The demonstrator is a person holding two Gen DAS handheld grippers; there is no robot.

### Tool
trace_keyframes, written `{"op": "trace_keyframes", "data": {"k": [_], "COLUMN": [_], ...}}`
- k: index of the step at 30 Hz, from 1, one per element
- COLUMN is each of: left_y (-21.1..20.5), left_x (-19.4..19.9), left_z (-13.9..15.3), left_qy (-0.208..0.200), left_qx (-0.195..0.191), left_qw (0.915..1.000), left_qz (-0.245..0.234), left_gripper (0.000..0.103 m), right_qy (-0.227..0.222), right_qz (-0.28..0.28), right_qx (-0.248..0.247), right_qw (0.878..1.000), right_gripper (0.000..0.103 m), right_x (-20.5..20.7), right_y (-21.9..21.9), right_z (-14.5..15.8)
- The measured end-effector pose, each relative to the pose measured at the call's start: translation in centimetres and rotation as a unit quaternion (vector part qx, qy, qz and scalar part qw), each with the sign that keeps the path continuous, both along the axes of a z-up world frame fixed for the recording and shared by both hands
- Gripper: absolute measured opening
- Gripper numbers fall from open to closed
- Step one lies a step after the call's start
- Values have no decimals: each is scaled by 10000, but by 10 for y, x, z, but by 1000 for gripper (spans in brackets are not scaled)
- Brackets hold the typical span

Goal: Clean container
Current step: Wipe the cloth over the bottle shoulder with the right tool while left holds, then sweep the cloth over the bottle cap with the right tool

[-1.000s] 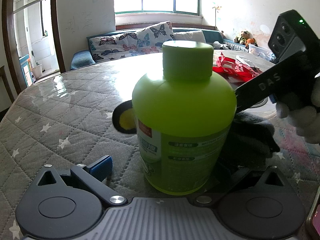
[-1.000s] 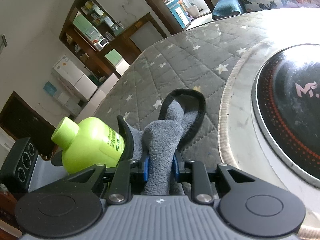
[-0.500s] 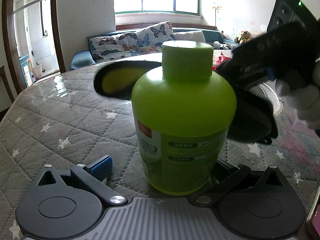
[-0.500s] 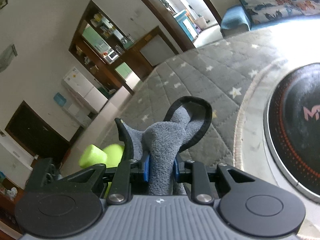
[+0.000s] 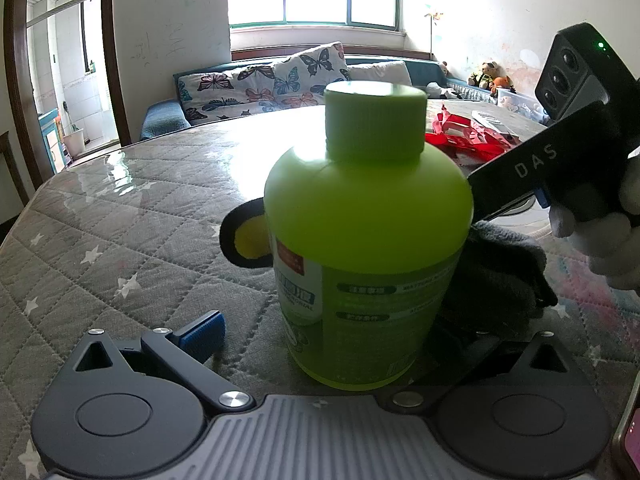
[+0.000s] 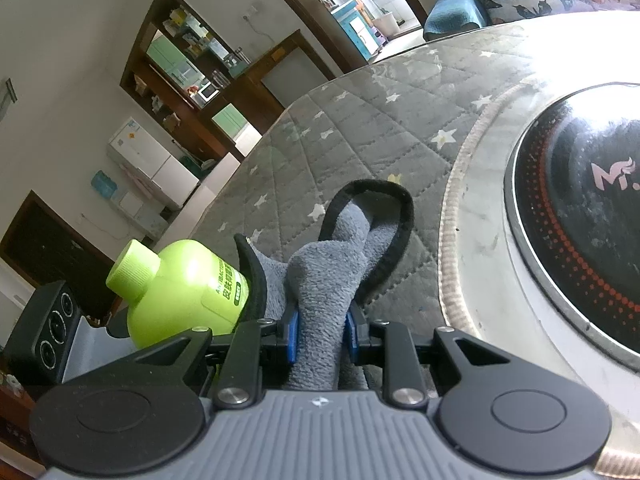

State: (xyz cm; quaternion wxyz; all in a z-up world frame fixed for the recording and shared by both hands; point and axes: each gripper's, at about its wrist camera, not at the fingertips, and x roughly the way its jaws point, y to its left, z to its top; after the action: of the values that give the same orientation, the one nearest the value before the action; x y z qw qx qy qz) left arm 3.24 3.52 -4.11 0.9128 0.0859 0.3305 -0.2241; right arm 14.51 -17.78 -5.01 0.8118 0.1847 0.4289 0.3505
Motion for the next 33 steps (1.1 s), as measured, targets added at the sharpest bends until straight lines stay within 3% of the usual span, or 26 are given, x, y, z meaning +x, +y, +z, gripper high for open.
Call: {"op": "trace_keyframes", "data": {"k": [7, 17, 23, 33], "left_y": [0, 0, 0, 1], "left_x": [0, 0, 0, 0], "left_z": [0, 0, 0, 0], "left_qy": [0, 0, 0, 0], "left_qx": [0, 0, 0, 1], "left_qw": [10000, 10000, 10000, 10000], "left_qz": [0, 0, 1, 1], "left_gripper": [103, 103, 103, 103], "right_qy": [-98, -511, -295, 41], "right_qz": [-9, 7, -26, 13], "right_qx": [26, 547, 486, -24], "right_qw": [9999, 9972, 9984, 10000], "right_gripper": [23, 23, 23, 23], "right_x": [-5, -3, 5, -4], "right_y": [-2, -3, 2, -2], "right_z": [9, 50, 35, 1]}}
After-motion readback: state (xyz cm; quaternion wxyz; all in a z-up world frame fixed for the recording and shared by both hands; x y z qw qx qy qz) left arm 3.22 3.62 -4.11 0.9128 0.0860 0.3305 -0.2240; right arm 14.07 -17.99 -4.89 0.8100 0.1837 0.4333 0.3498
